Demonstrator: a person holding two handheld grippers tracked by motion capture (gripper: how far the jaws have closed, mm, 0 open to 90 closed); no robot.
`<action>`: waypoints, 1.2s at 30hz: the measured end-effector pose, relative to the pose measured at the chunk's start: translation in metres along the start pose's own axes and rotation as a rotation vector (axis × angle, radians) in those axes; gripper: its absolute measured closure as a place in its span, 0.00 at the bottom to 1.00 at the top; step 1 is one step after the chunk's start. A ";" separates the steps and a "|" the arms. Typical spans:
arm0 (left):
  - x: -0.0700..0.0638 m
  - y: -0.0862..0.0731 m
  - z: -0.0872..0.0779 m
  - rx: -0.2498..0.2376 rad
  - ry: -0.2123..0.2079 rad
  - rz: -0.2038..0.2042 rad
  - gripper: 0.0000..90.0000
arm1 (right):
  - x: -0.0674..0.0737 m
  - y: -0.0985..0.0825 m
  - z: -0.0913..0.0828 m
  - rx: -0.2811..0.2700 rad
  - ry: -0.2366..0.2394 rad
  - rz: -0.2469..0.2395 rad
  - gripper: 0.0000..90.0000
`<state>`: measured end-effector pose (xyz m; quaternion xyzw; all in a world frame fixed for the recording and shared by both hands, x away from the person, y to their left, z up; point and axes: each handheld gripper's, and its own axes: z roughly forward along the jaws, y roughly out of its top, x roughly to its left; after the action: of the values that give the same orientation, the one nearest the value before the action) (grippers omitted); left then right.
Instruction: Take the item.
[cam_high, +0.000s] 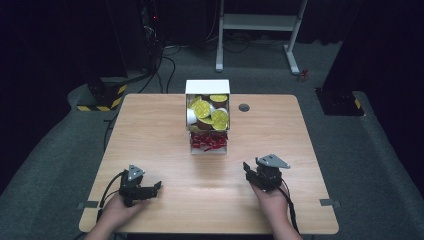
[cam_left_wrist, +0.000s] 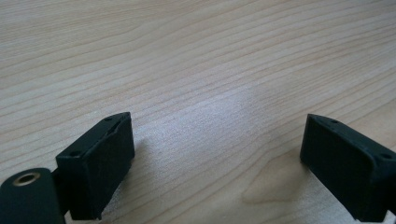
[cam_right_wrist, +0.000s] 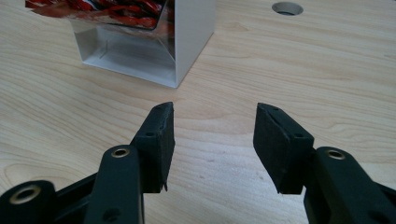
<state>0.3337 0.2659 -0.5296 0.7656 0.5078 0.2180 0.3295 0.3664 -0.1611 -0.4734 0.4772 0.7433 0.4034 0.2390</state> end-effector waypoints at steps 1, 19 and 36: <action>0.000 0.000 0.000 0.000 0.000 -0.001 0.11 | 0.001 0.001 0.001 -0.001 0.004 -0.001 0.54; 0.000 0.000 0.000 0.000 0.000 0.000 0.11 | 0.009 0.014 0.010 -0.020 0.039 -0.023 0.56; 0.000 0.000 0.000 -0.002 0.001 0.000 0.11 | 0.016 0.026 0.017 -0.032 0.050 -0.031 0.57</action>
<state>0.3337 0.2657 -0.5298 0.7652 0.5078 0.2189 0.3297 0.3851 -0.1345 -0.4606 0.4514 0.7500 0.4231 0.2342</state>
